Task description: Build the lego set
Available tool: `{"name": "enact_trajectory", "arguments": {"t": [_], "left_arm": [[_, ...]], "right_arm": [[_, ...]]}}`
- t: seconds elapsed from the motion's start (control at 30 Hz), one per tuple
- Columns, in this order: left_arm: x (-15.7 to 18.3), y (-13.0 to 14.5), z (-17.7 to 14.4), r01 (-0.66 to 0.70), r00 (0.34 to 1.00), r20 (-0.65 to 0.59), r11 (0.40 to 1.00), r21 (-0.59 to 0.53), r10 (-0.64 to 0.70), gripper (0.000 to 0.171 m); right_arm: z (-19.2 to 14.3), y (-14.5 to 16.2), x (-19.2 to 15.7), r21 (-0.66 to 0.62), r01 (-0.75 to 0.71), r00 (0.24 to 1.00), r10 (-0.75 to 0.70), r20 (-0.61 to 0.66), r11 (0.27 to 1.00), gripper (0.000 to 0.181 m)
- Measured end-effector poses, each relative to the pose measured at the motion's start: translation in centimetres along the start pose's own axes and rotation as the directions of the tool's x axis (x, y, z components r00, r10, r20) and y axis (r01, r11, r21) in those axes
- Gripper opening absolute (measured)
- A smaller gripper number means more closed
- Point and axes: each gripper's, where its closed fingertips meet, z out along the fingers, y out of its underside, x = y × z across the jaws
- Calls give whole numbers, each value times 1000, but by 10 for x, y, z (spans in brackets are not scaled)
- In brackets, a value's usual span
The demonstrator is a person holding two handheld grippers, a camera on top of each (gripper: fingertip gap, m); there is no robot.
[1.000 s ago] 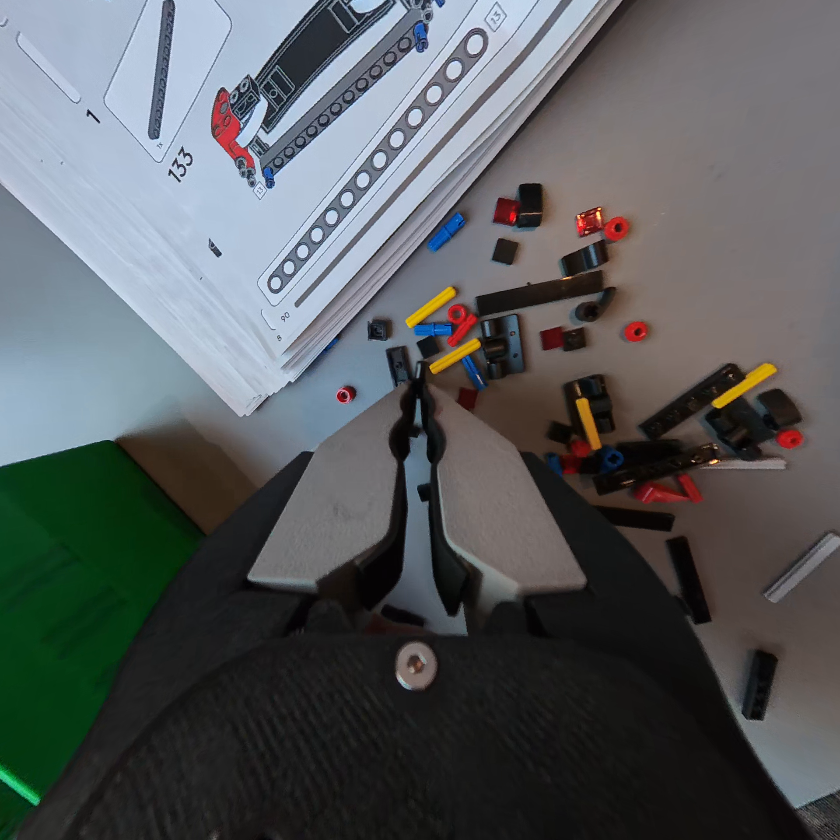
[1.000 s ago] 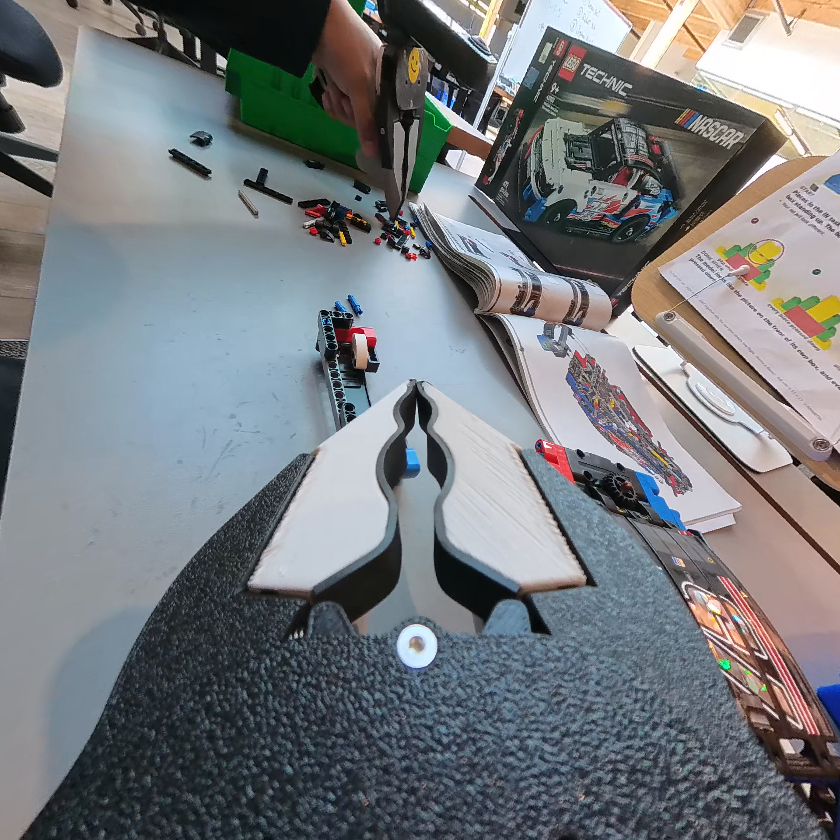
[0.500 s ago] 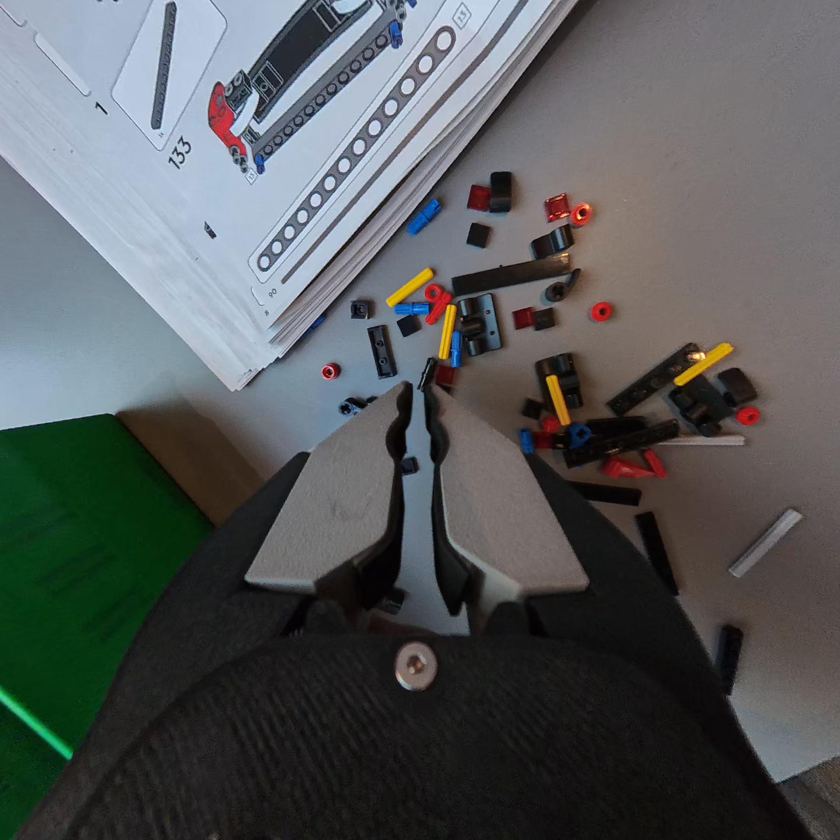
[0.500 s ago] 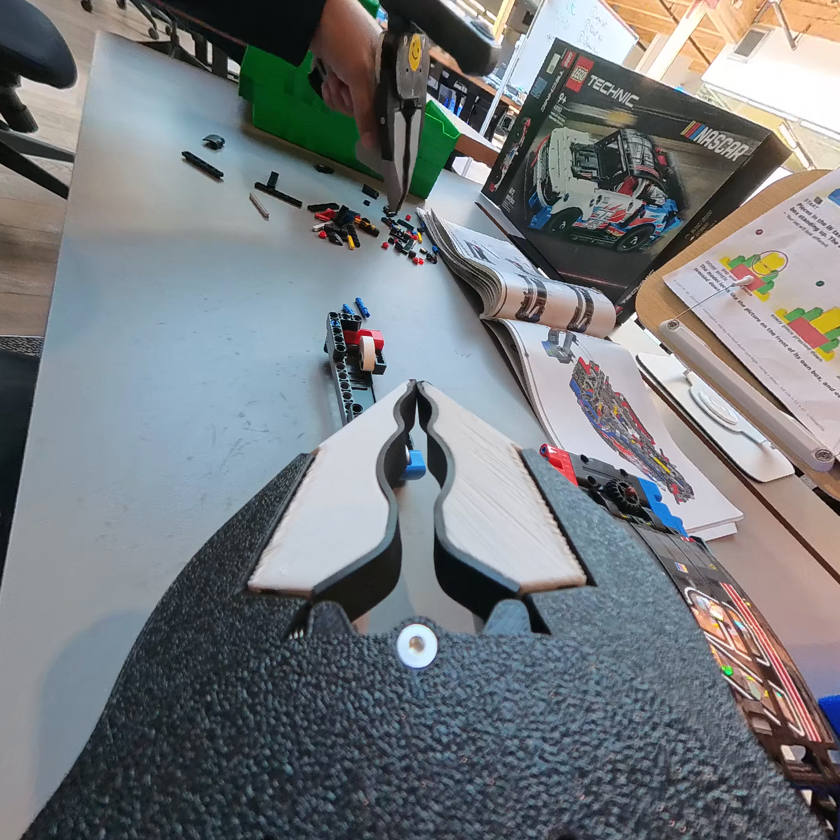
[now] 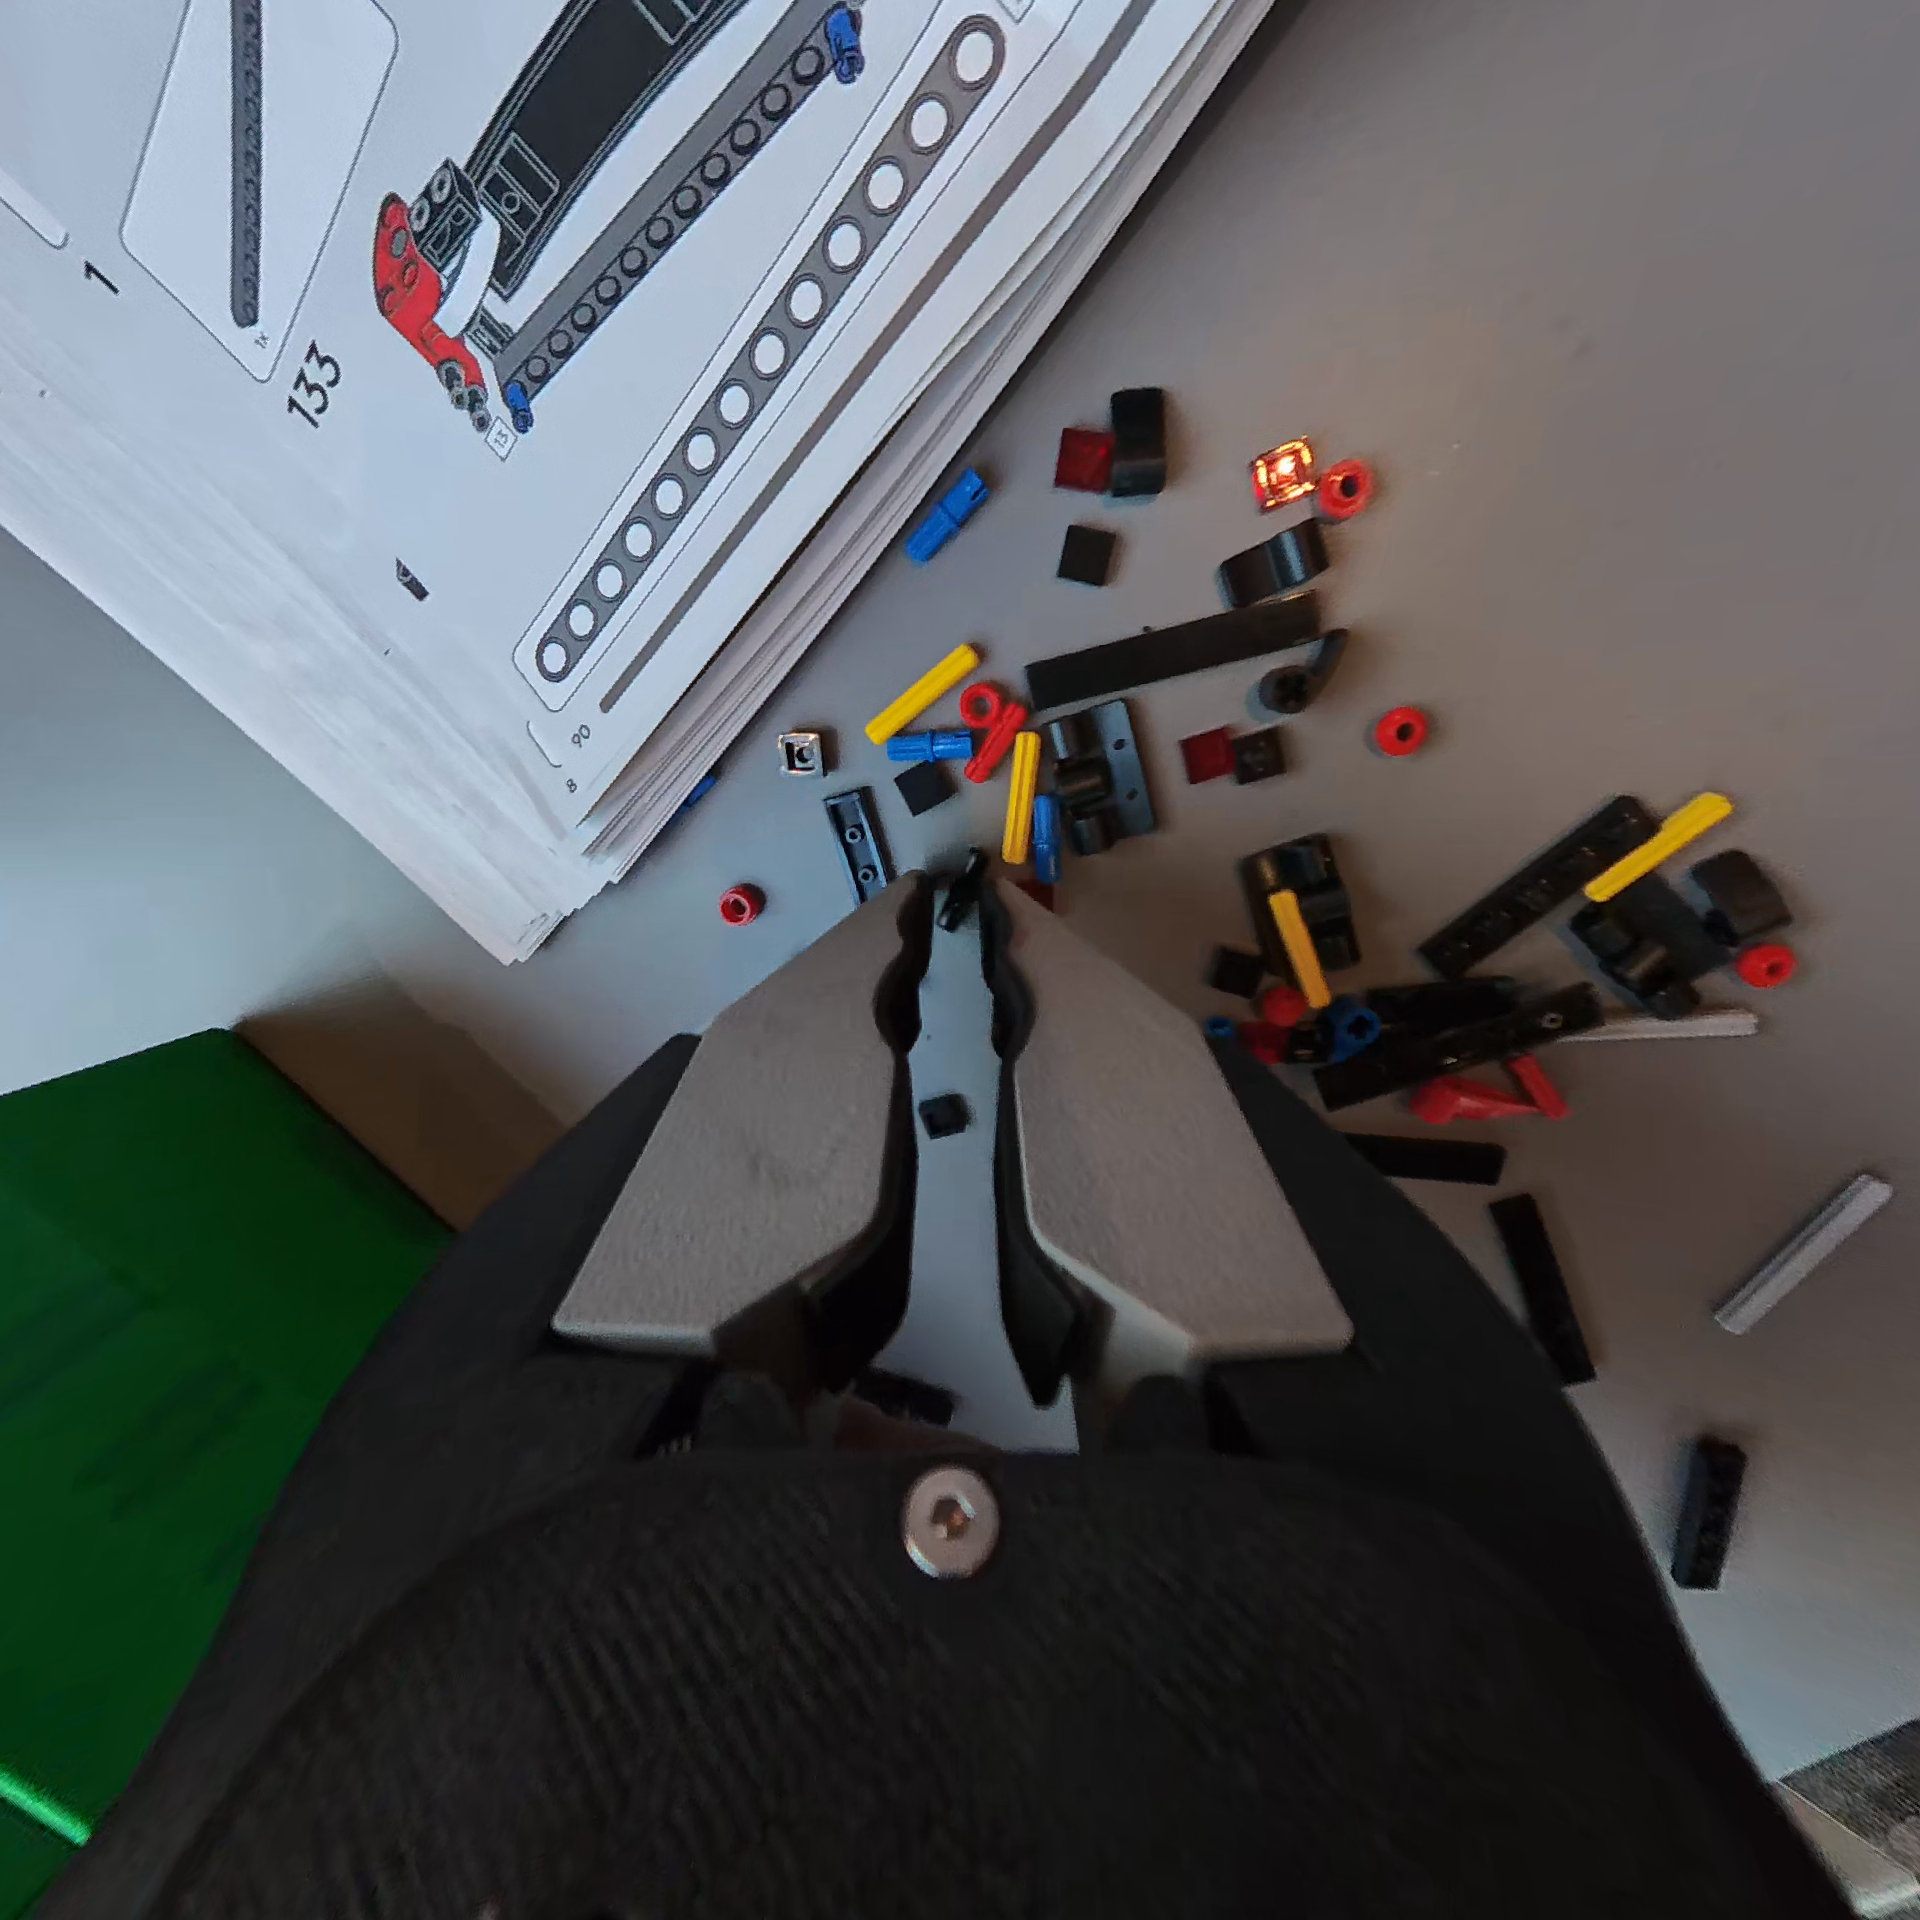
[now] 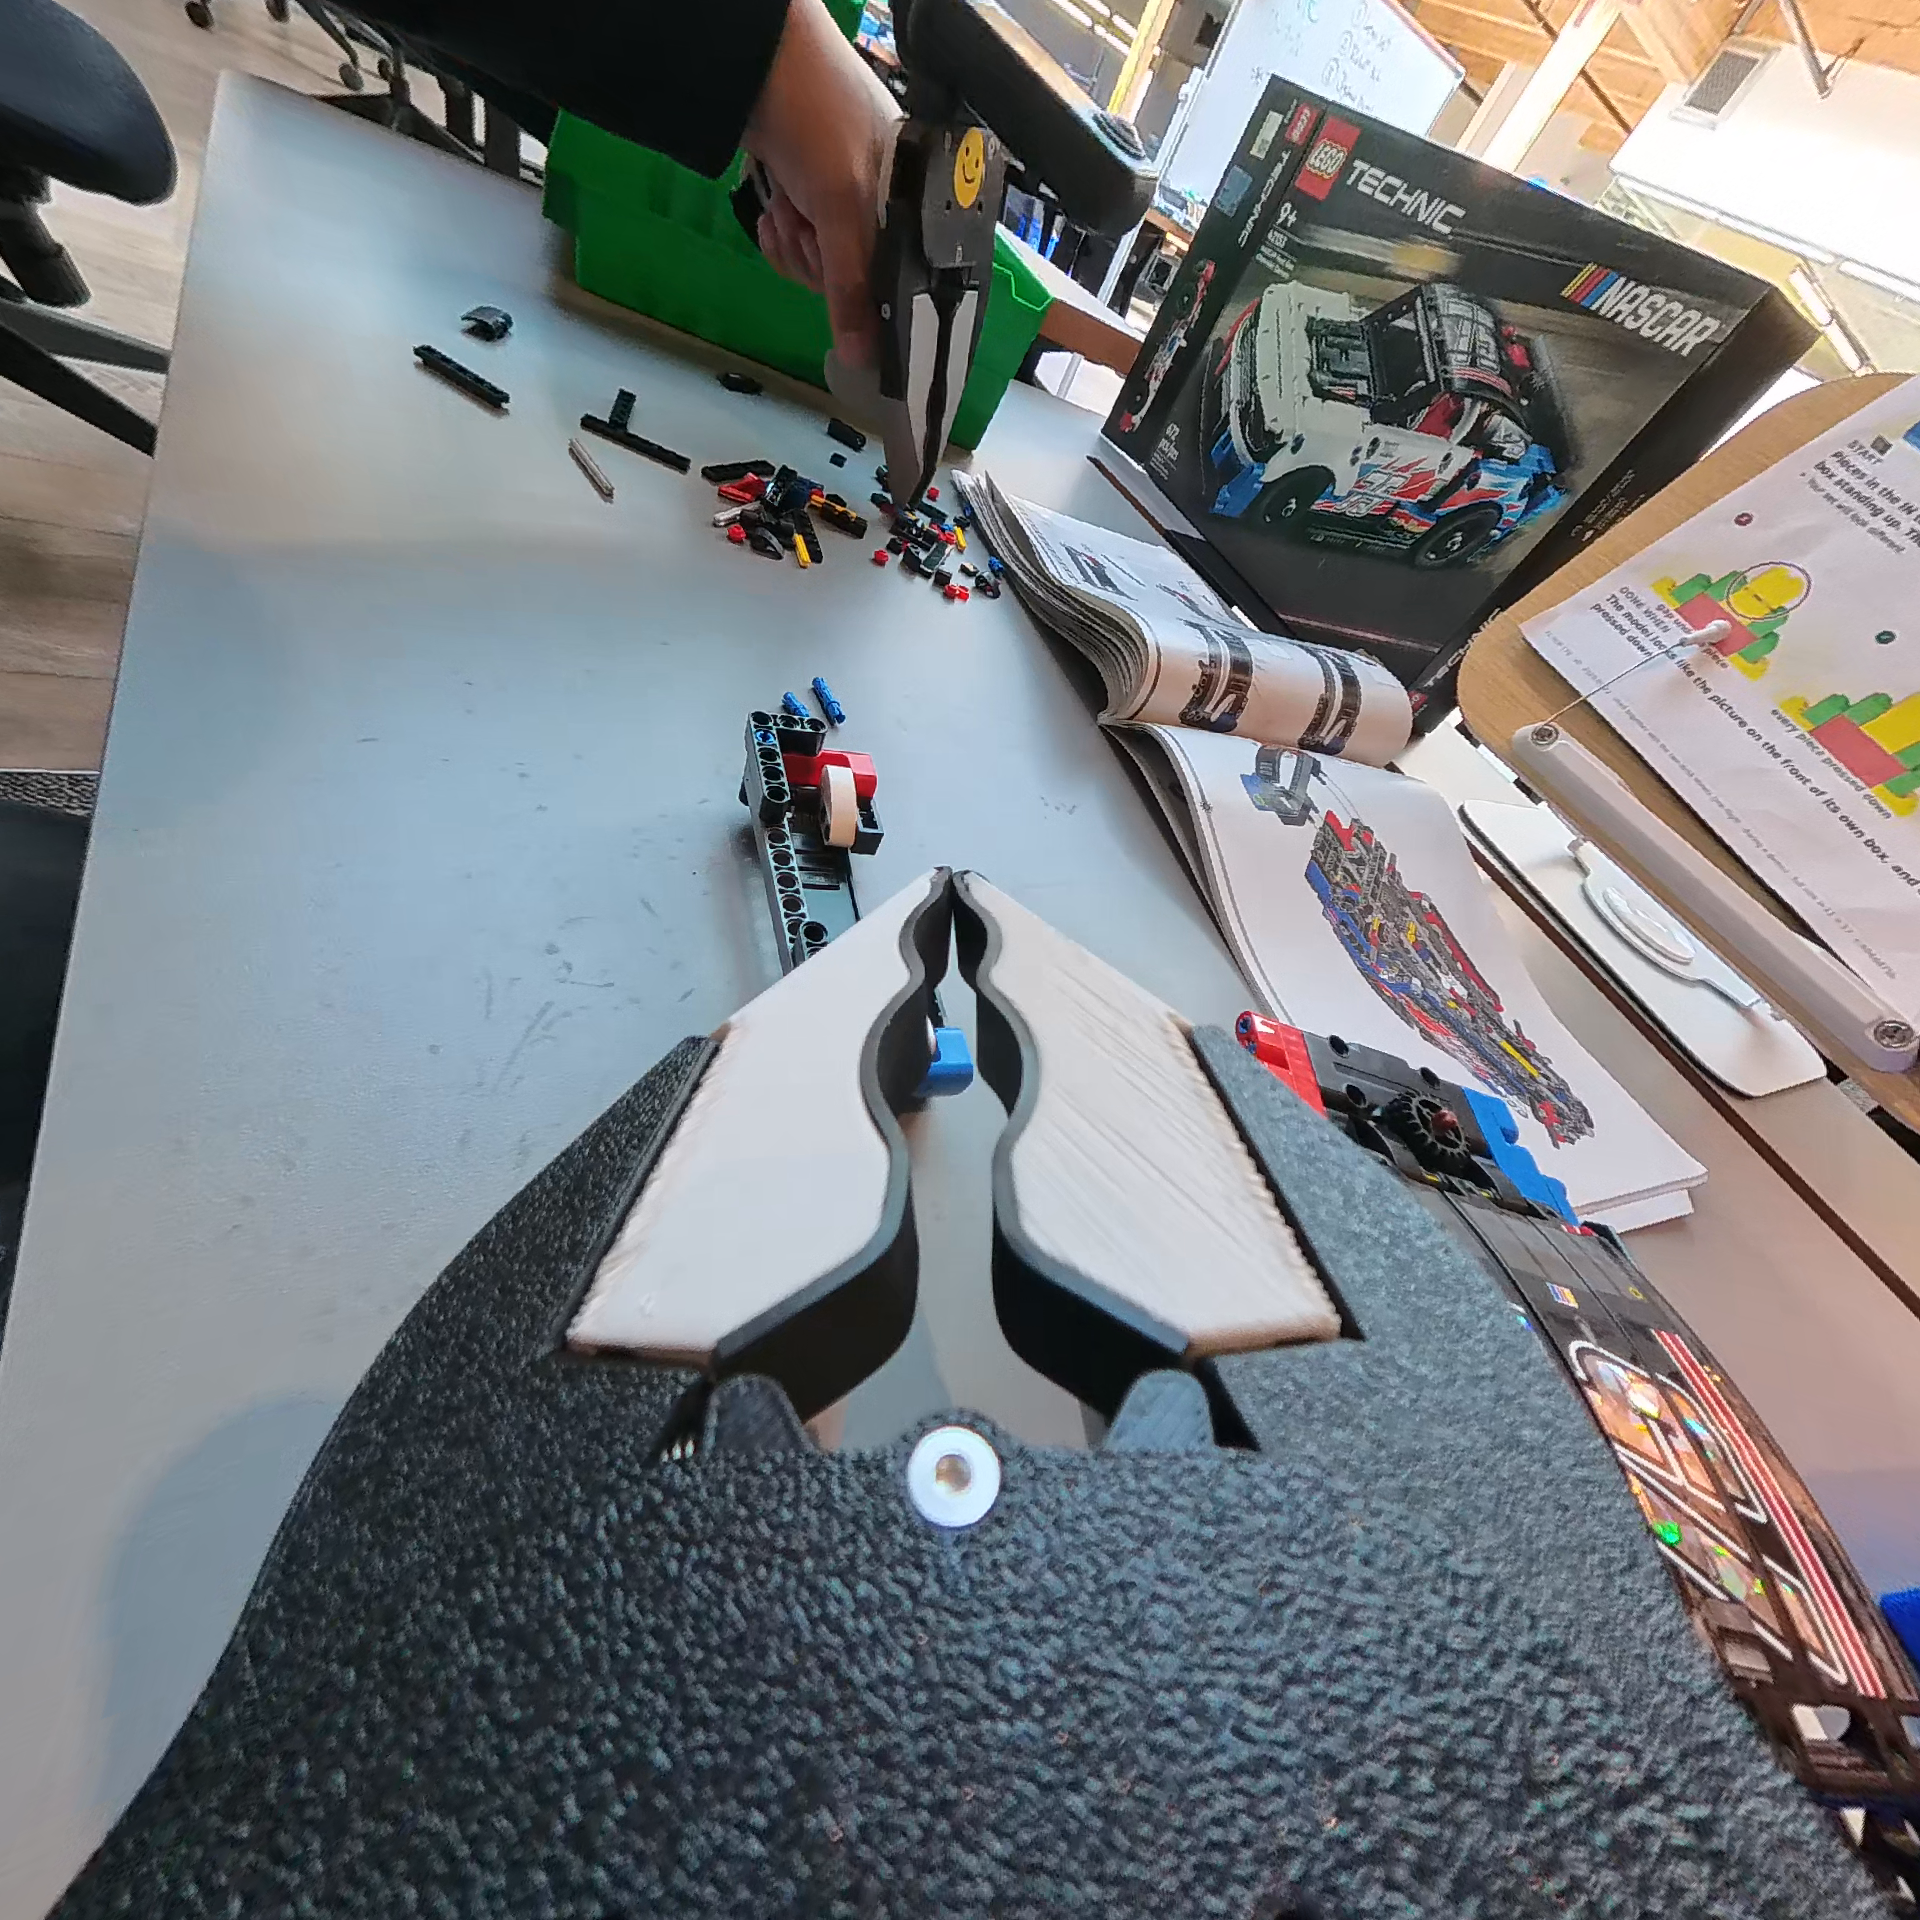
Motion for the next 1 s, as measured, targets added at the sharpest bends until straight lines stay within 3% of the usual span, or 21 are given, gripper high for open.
{"name": "enact_trajectory", "arguments": {"t": [0.77,0.87,1.0], "left_arm": [[-6,-3,-6,-34,999,-12,999,17,35,13],[-5,-3,-4,-92,996,0,996,7,92,14],[1,-1,-6,-299,954,35,954,-18,299,15]], "right_arm": [[0,1,0,-2,-3,1000,3,4,1000,0],[0,0,0,-1,-4,1000,4,4,1000,0],[0,0,1,1,-13,1000,13,3,1000,0]]}}
